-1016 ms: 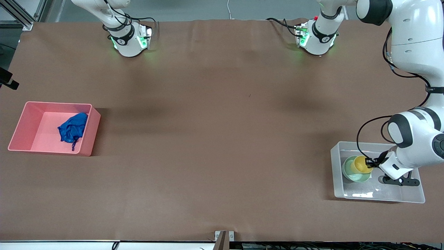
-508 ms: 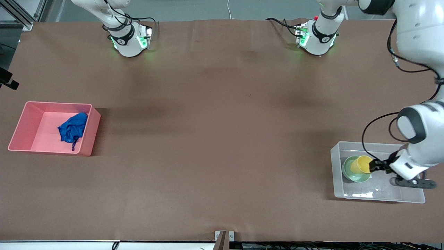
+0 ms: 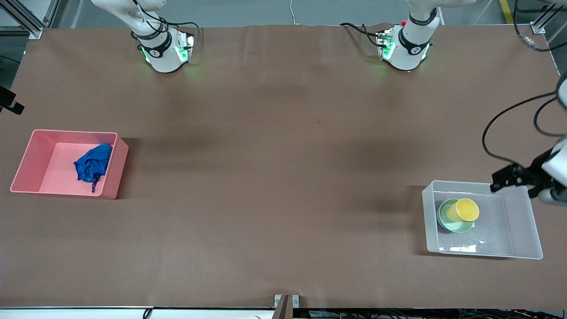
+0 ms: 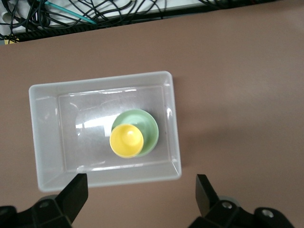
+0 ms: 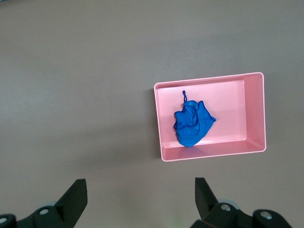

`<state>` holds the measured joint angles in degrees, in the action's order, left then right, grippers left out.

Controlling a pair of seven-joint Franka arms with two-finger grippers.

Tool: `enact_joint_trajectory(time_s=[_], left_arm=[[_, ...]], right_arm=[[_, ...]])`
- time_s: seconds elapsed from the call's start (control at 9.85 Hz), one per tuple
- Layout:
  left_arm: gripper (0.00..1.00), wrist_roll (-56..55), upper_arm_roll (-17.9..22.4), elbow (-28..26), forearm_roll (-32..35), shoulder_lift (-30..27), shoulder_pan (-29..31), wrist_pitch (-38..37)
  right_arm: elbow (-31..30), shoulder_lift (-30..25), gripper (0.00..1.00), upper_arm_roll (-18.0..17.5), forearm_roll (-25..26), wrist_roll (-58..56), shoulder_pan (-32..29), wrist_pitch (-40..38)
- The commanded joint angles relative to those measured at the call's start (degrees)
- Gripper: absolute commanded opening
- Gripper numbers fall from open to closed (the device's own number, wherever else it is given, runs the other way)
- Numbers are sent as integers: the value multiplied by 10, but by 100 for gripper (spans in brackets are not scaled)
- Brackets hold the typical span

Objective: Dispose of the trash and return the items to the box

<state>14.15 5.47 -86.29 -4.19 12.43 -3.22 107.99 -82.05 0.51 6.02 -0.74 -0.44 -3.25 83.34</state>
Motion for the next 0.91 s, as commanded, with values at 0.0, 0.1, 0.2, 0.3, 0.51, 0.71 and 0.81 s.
enact_joint_trajectory(time_s=[0.0,0.1,0.2,0.3,0.51,0.71,0.81], left_arm=[[100,-60,-35,-31,28,-68,0,-62],[100,-92,-55,-36,44,-94,0,-81],[100,-118,-73,-52,47,-116,0,-92],[100,-138,-84,-79,47,-143,1,-95],[100,-142,-87,-127,45,-185,1,-96],[100,-157,-87,-116,44,-173,-1,-98],[100,-156,-87,-95,44,-151,-2,-98]], right_arm=[[8,1,100,0,7,3,3,-8],[8,2,100,0,9,2,3,-8],[8,2,100,0,11,2,3,-8],[8,2,100,0,11,3,4,-7],[7,2,100,0,11,2,4,-7],[7,1,100,0,10,2,3,-9],[7,2,100,0,10,2,3,-9]])
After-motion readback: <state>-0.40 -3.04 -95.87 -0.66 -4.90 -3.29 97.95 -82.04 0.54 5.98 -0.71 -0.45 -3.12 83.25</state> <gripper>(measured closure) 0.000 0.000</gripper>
